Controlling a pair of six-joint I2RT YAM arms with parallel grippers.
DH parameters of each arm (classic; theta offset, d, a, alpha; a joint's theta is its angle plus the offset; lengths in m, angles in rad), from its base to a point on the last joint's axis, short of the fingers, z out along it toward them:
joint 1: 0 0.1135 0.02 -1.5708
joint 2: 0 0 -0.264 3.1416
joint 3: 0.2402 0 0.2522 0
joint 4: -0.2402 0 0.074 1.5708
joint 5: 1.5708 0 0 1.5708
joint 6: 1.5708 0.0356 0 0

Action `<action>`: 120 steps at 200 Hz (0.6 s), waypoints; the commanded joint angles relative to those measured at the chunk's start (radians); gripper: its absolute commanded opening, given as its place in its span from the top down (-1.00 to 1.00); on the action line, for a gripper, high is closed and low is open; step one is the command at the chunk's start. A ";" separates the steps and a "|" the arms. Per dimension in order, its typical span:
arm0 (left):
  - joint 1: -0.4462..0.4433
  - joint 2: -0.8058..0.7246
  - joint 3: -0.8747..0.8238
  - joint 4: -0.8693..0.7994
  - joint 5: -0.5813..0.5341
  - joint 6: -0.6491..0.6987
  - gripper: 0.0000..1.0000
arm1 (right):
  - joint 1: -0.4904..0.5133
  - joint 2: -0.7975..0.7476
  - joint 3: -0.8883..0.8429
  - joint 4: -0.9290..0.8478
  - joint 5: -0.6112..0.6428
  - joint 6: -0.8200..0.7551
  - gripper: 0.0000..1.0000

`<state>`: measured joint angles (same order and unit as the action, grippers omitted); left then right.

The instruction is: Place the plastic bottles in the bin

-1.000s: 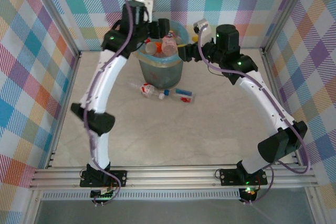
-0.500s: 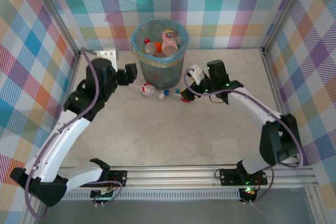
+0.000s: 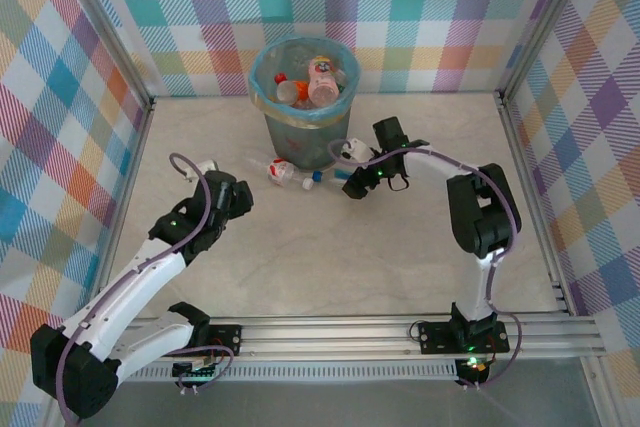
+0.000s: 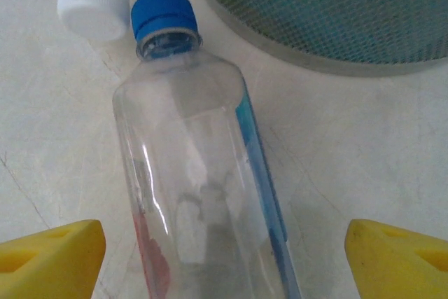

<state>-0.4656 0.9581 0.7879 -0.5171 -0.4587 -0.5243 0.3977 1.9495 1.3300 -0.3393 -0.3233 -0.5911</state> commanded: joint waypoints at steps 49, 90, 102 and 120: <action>0.013 -0.007 0.027 0.034 -0.007 -0.025 -0.74 | -0.001 0.050 0.025 -0.106 -0.043 -0.062 -0.64; 0.013 -0.005 0.050 0.011 -0.001 -0.007 -0.74 | -0.001 0.061 0.026 -0.121 -0.027 -0.083 -0.41; 0.013 -0.005 0.062 0.001 0.001 -0.004 -0.74 | 0.000 0.060 0.032 -0.129 -0.018 -0.084 -0.31; 0.013 -0.008 0.095 -0.016 0.009 0.010 -0.74 | 0.001 0.034 0.025 -0.134 -0.016 -0.071 -0.19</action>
<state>-0.4652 0.9581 0.8207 -0.5026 -0.4549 -0.5446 0.3977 1.9907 1.3315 -0.4397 -0.3256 -0.6449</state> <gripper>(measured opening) 0.869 0.630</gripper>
